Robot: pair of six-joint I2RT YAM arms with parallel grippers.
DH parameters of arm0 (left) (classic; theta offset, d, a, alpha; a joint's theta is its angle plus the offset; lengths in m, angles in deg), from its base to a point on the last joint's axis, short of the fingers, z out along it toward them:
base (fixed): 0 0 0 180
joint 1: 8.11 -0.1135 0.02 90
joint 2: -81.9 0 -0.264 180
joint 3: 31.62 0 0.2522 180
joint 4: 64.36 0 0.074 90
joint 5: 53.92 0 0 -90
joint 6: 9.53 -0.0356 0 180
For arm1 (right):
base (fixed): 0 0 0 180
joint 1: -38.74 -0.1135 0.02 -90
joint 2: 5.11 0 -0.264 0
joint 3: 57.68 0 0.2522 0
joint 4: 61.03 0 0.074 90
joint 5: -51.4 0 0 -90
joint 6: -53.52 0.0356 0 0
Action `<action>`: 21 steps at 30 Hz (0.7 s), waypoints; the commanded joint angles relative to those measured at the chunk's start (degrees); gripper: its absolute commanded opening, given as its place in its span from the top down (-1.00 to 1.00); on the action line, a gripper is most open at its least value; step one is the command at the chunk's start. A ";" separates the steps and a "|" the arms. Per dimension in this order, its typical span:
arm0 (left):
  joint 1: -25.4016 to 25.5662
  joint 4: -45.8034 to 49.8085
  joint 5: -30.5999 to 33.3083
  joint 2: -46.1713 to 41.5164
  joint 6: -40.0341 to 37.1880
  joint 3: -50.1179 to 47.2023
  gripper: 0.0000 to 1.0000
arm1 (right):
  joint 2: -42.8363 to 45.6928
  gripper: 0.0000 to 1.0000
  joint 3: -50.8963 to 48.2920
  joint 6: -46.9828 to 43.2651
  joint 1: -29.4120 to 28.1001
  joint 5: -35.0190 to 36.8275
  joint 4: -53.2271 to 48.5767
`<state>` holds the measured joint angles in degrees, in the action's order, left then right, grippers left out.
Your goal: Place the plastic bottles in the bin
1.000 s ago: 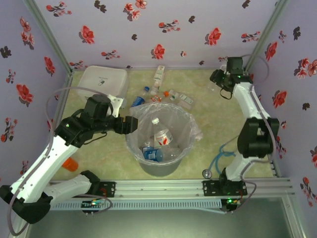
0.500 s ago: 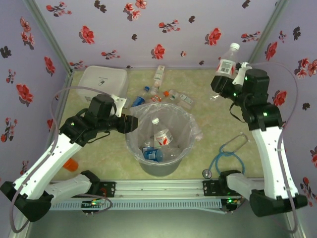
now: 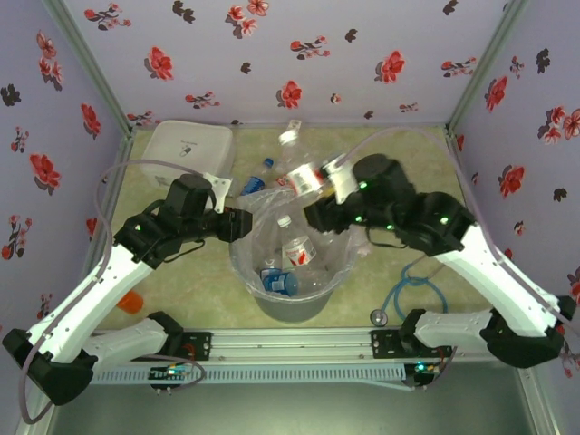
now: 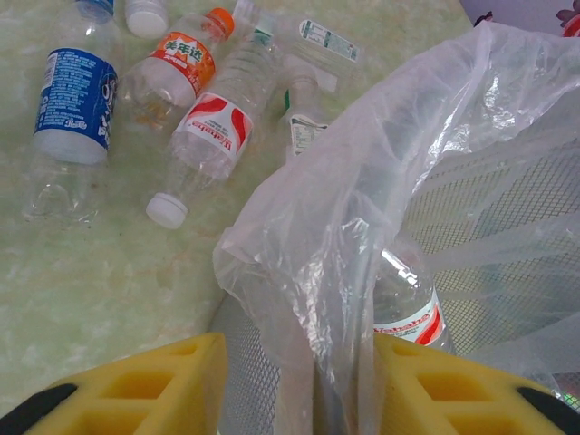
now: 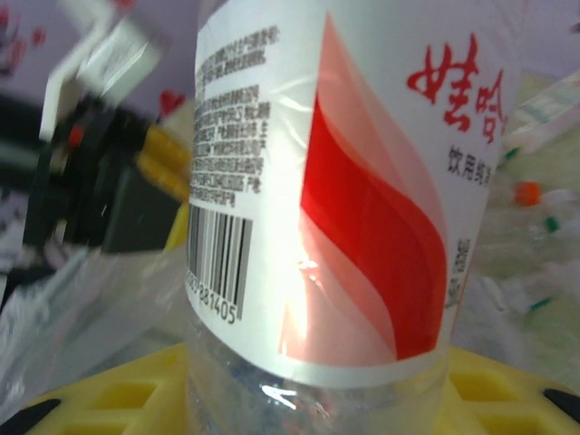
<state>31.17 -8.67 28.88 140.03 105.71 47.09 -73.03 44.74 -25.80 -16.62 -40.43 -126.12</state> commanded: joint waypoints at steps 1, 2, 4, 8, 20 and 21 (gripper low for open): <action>0.44 -1.30 1.64 -0.05 1.36 -0.39 0.15 | -0.28 0.19 -3.48 -2.75 -2.34 1.97 0.82; 0.46 -1.41 1.73 -0.10 1.53 -0.44 0.16 | -0.04 0.18 -5.32 -2.37 -2.71 1.56 2.61; 0.46 -1.59 1.92 -0.30 1.74 -0.61 0.16 | 0.78 0.16 -8.31 -1.77 -2.80 0.35 5.31; 0.47 -1.77 2.67 -0.87 1.41 -1.29 0.16 | 2.12 -0.10 -11.96 -1.27 -2.79 1.82 6.61; 0.49 -2.62 5.09 -0.30 1.00 -0.90 0.16 | 5.89 -0.86 -13.35 -0.79 -2.46 5.85 6.57; 0.44 -2.73 5.09 -0.29 1.10 -0.88 0.16 | 6.25 -0.88 -13.10 -0.83 -2.44 5.87 6.82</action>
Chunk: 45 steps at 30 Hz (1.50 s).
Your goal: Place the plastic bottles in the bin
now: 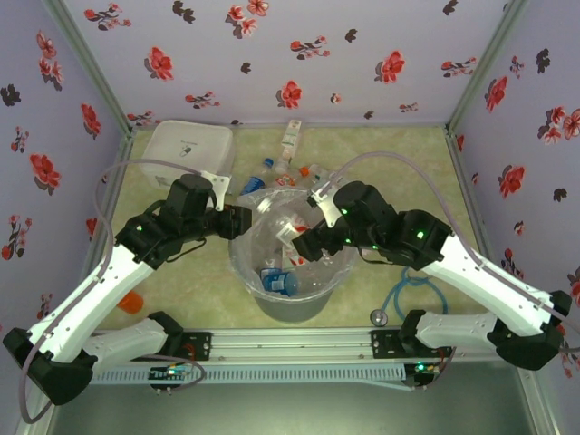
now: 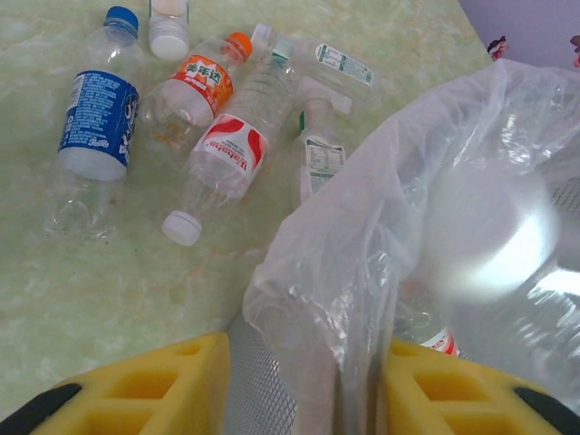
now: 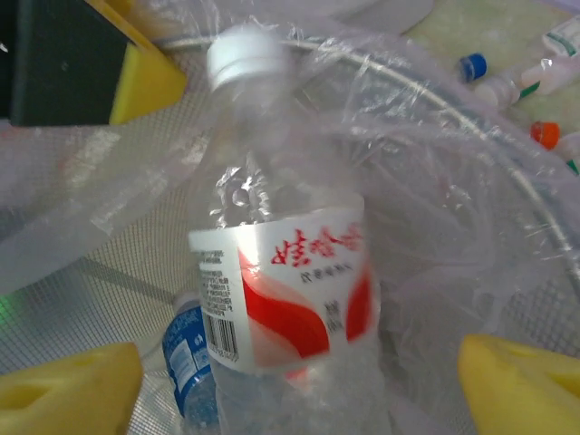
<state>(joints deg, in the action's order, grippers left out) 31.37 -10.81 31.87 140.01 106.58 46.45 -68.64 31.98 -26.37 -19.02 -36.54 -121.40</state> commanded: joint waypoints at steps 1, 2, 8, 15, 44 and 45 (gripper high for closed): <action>0.27 -0.59 2.10 -0.27 0.33 -0.24 0.16 | 1.99 -0.88 -0.06 -0.35 0.10 1.90 2.05; 0.29 -0.72 2.02 -0.36 0.43 -0.37 0.16 | 2.25 -0.88 0.24 -0.51 0.11 1.93 2.09; 0.29 -1.27 2.01 -0.36 0.61 -1.16 0.18 | 4.35 -0.89 0.31 -0.01 1.75 4.98 3.69; 0.64 -2.38 1.65 -0.07 1.16 -1.21 0.22 | 4.39 -0.70 0.95 0.99 3.99 -0.14 5.98; 1.10 -4.02 1.28 3.08 0.27 0.90 0.29 | 2.09 -0.17 -0.01 -1.40 1.14 -0.74 12.24; 1.12 -3.94 1.31 2.85 0.38 0.75 0.29 | 3.82 -0.20 0.02 -1.49 1.23 0.48 12.86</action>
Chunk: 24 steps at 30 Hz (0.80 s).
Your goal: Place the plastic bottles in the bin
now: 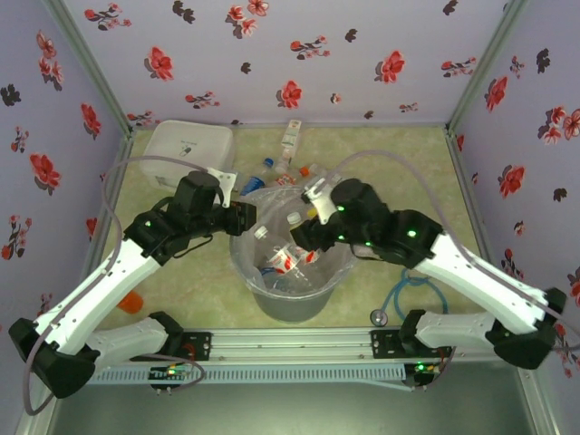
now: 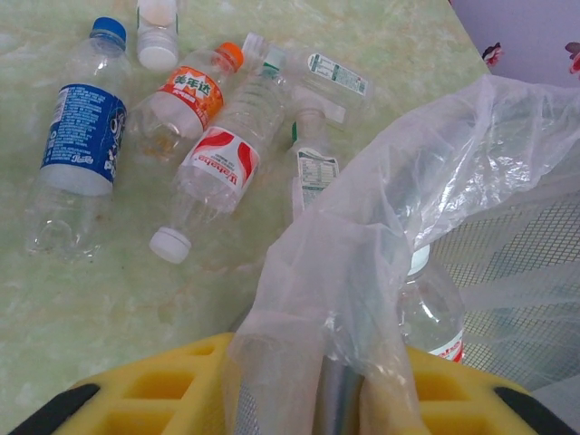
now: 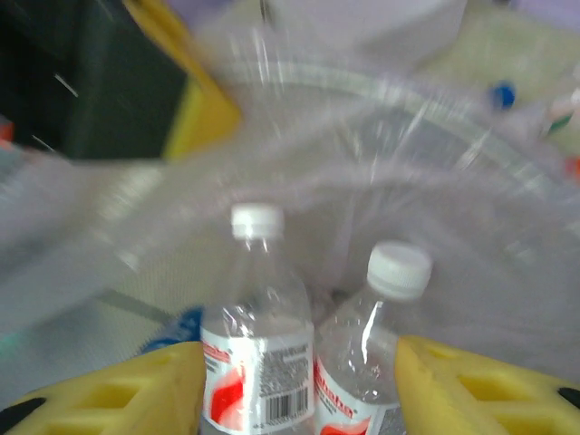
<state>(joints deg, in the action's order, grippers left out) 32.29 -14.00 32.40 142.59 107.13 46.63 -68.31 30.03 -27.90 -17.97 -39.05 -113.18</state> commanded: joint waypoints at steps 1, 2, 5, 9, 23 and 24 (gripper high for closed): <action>0.29 -0.74 0.78 -0.14 -0.11 0.27 0.29 | 5.26 -0.23 1.90 -0.33 0.51 4.71 4.98; 0.29 -0.70 0.78 -0.52 -0.13 -0.03 0.29 | 6.99 -0.26 1.69 -0.70 0.90 6.67 4.92; 0.29 -0.12 1.03 -1.29 -0.70 -0.55 0.32 | 12.18 -0.40 0.41 -2.18 4.15 14.82 3.50; 0.20 1.28 2.10 -1.36 -1.67 0.75 0.36 | 16.98 -0.57 -1.64 -4.20 13.73 20.05 1.64; -0.96 3.96 3.09 0.27 -2.03 4.64 0.94 | -8.43 -0.94 2.27 0.14 46.87 -11.10 1.42; -1.56 4.89 3.32 -0.09 -2.28 5.08 0.96 | -11.33 -0.98 3.38 -0.50 46.93 -11.68 1.31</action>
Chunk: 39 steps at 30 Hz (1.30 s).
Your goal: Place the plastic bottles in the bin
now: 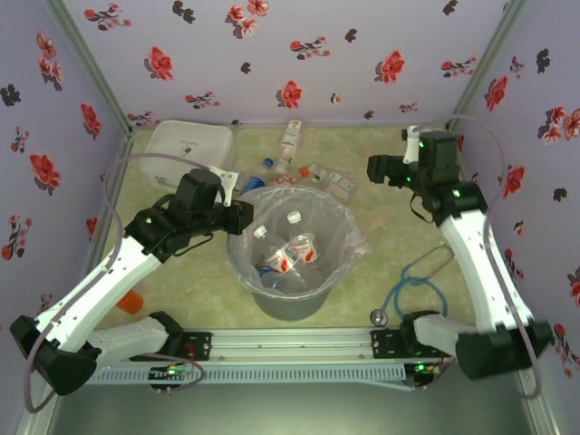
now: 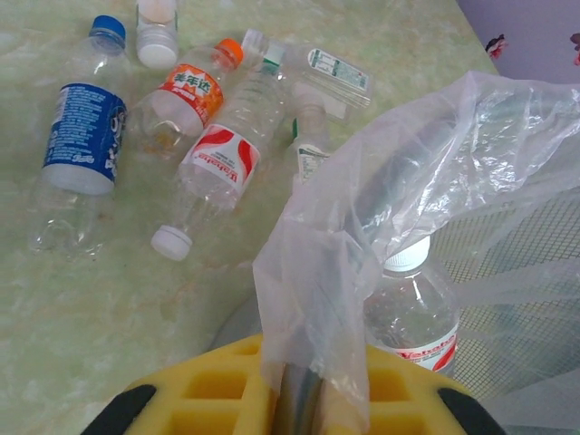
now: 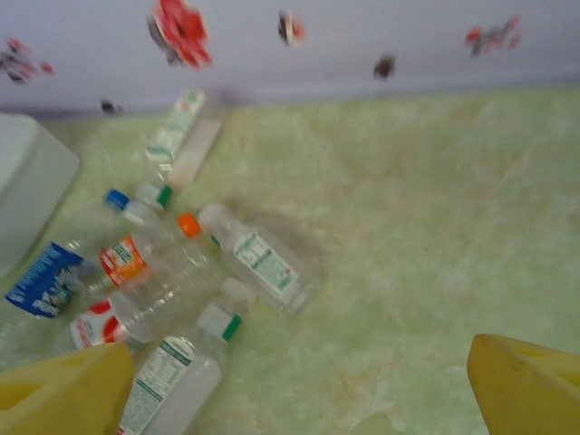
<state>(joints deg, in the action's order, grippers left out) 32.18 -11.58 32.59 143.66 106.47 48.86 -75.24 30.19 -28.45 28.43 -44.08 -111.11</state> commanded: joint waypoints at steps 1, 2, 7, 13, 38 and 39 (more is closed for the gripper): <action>-2.27 3.50 3.35 -1.51 -1.92 3.39 0.97 | -6.87 -0.99 4.08 -0.73 0.47 -7.22 -0.70; -3.39 4.90 3.40 -1.87 -2.22 4.03 0.98 | -9.47 -0.99 5.07 -2.02 0.51 -7.64 -0.73; -11.29 11.07 3.31 -5.14 -4.49 5.92 0.99 | -23.52 -0.99 13.66 -8.08 0.08 -6.59 -4.82; -22.66 16.62 0.84 -7.66 -7.50 4.65 1.00 | -37.86 -0.99 26.38 -15.59 -5.12 -0.81 -13.33; -42.84 16.85 -10.90 -7.09 -13.76 -4.87 0.97 | -64.96 -0.85 49.13 -17.96 -8.07 5.09 -25.72; -42.85 16.79 -10.93 -7.00 -13.87 -5.08 0.97 | -64.22 -0.81 48.33 -17.50 -7.62 4.87 -25.03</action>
<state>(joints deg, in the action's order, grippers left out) -10.07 1.73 20.35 135.03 94.43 47.20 -140.16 78.67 -47.77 19.06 -39.23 -135.37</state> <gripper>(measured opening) 0.149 0.913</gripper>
